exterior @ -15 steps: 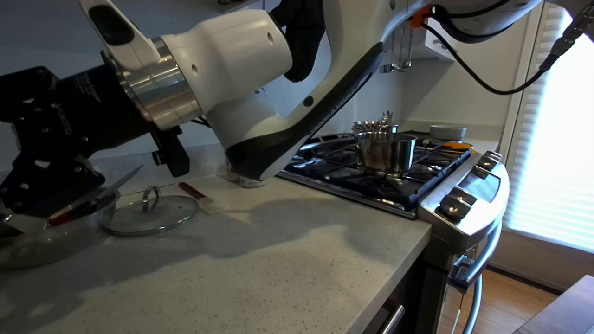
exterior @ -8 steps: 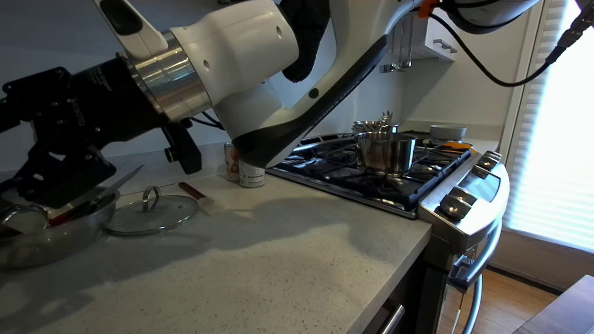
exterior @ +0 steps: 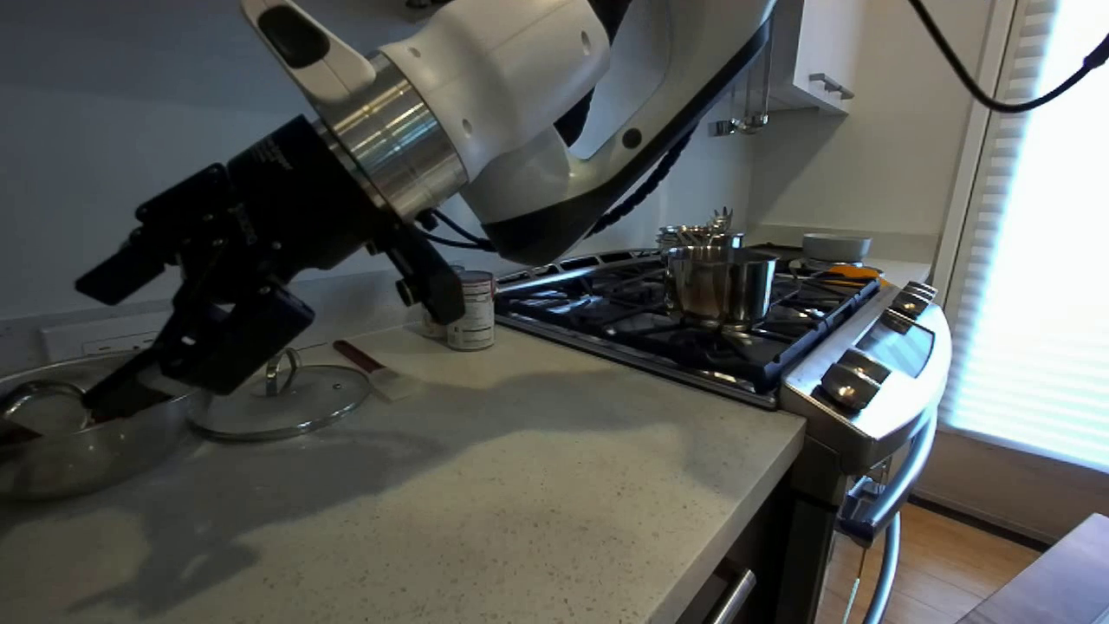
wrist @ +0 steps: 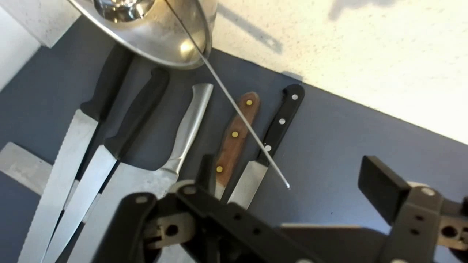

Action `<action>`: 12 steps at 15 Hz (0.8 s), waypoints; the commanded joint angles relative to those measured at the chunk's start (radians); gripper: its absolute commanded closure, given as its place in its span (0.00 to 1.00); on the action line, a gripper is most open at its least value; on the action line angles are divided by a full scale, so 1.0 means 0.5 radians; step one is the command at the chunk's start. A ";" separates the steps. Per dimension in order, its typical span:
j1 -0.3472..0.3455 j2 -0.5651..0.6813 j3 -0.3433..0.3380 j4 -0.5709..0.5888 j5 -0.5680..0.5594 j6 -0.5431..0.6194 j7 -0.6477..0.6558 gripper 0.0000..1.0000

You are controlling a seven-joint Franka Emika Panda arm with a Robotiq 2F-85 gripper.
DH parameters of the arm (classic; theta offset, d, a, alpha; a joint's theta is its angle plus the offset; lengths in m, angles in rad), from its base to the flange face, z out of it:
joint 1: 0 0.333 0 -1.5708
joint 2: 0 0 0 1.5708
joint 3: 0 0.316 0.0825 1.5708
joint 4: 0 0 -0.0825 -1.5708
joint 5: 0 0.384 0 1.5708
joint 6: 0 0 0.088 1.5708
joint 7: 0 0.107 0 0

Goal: Remove the serving spoon from the left pot

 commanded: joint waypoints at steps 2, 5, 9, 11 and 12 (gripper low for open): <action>0.355 -0.400 -0.449 -0.303 -0.398 0.000 0.680 0.00; 0.680 -0.531 -0.829 -0.350 -0.781 0.006 1.131 0.00; 1.196 -0.559 -1.449 -0.270 -1.341 0.037 1.747 0.00; 1.429 -0.457 -1.760 -0.117 -1.420 0.113 1.920 0.00; 1.519 -0.390 -1.916 -0.049 -1.319 0.149 1.900 0.00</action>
